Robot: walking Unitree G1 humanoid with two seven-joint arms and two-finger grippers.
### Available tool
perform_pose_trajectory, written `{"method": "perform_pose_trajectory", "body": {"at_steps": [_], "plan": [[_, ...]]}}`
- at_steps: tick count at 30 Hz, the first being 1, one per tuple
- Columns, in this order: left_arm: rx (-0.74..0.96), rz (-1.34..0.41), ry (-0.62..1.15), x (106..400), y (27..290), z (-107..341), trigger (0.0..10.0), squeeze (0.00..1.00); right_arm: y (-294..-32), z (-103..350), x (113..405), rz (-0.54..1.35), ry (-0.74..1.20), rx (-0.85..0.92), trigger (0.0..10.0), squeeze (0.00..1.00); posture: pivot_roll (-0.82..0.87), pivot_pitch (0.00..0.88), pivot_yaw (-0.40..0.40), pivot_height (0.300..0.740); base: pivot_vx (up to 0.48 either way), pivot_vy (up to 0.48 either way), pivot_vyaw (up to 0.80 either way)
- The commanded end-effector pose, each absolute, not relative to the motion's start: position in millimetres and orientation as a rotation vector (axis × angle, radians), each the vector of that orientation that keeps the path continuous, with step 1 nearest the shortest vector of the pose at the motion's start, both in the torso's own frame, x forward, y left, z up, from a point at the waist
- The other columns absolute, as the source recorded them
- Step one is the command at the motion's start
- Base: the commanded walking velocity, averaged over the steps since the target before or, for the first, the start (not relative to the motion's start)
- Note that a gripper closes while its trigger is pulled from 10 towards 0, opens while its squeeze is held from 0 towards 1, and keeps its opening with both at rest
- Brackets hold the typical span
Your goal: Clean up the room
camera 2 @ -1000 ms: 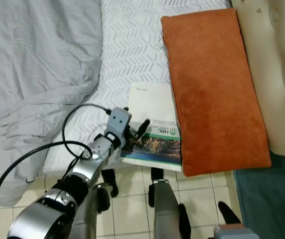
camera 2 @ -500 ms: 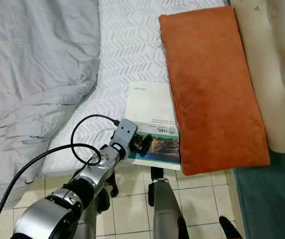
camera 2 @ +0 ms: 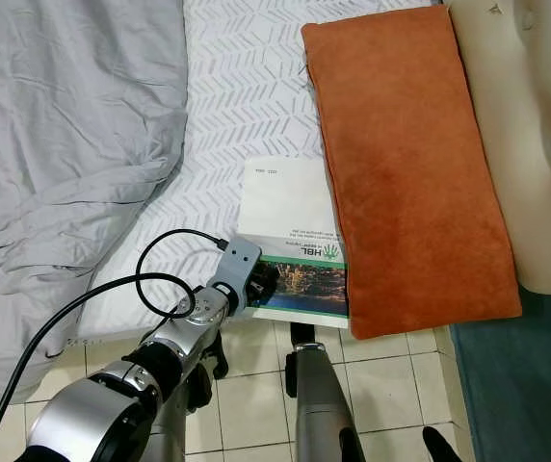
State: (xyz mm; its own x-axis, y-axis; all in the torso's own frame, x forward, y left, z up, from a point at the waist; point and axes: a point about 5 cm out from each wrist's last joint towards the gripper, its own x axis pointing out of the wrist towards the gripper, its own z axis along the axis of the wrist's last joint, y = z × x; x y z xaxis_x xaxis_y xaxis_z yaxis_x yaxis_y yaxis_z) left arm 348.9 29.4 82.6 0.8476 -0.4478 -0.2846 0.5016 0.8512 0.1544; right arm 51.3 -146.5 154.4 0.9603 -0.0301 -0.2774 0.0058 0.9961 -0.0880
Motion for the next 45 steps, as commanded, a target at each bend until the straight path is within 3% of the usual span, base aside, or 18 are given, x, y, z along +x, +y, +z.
{"method": "perform_pose_trajectory", "body": {"at_steps": [1,9,10,11,12,16,29,40,45], "plan": [[0.196,-0.531,0.373,328.4,19.3,54.8,0.0,0.0,-144.3,151.0,46.2,-0.015,0.319,-0.083,10.0,0.0,-0.51,0.795,0.078,0.74,0.0,0.0,0.0],[0.311,-0.529,0.44,320.8,28.9,38.8,0.0,0.0,-143.9,148.4,46.9,-0.013,0.321,-0.083,10.0,0.0,-0.51,0.795,0.08,0.74,0.0,0.0,0.0],[0.331,-0.518,0.461,318.9,32.8,34.4,7.5,0.0,-143.6,148.2,46.8,-0.012,0.322,-0.082,10.0,0.0,-0.51,0.795,0.08,0.74,0.0,0.0,0.0],[0.331,-0.518,0.461,318.9,32.8,34.4,7.5,0.0,-143.6,148.2,46.8,-0.012,0.322,-0.082,10.0,0.0,-0.51,0.795,0.08,0.74,0.0,0.0,0.0],[0.352,-0.505,0.482,316.9,37.1,29.9,10.0,0.0,-143.4,147.7,46.4,-0.009,0.325,-0.082,10.0,0.0,-0.51,0.795,0.082,0.74,0.0,0.0,0.0],[0.418,-0.468,0.515,313.5,49.1,21.2,10.0,0.0,-144.1,145.5,45.1,-0.004,0.335,-0.087,10.0,0.0,-0.5,0.79,0.084,0.74,0.0,0.0,0.0],[0.378,-0.391,0.558,305.9,64.6,8.5,10.0,0.0,-146.9,140.6,47.2,0.003,0.337,-0.102,10.0,0.0,-0.46,0.783,0.103,0.74,0.0,0.0,0.0],[0.293,-0.268,0.289,341.3,69.4,56.9,10.0,0.0,-148.8,138.1,48.6,0.007,0.333,-0.107,10.0,0.0,-0.44,0.78,0.105,0.74,0.0,0.0,0.0],[0.194,-0.287,0.12,350.1,42.5,92.7,10.0,0.0,-147.8,137.8,48.4,0.017,0.332,-0.109,10.0,0.0,-0.44,0.777,0.102,0.74,0.0,0.0,0.0]]}}
